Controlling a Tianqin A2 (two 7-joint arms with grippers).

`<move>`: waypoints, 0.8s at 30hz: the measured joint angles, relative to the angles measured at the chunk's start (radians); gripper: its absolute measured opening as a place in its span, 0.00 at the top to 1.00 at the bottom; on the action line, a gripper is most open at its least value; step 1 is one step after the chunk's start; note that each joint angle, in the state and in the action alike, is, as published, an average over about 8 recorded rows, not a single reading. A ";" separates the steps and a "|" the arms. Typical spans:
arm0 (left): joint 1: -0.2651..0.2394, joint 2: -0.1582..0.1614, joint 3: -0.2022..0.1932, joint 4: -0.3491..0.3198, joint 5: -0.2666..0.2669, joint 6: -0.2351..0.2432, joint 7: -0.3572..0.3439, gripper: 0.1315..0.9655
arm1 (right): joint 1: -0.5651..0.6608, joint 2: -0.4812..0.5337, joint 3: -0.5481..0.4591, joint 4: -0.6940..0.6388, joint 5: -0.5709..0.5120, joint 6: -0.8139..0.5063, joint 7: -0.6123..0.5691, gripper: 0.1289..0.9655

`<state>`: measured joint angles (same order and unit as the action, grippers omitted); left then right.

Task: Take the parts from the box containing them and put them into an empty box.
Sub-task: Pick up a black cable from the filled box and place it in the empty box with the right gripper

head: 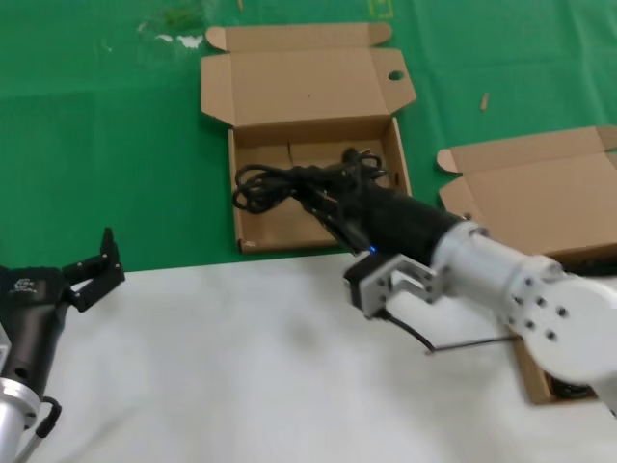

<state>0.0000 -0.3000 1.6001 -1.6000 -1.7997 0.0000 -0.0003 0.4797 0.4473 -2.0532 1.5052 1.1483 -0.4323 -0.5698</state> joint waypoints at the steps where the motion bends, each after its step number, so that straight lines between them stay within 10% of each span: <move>1: 0.000 0.000 0.000 0.000 0.000 0.000 0.000 0.00 | 0.018 -0.011 -0.011 -0.024 -0.003 0.005 -0.016 0.90; 24: 0.000 0.000 0.000 0.000 0.000 0.000 0.000 0.00 | 0.141 -0.001 -0.049 -0.184 0.048 0.039 -0.119 0.90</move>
<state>0.0000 -0.3000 1.6001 -1.6000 -1.7997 0.0000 -0.0003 0.6206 0.4459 -2.1026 1.3213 1.1962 -0.3934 -0.6887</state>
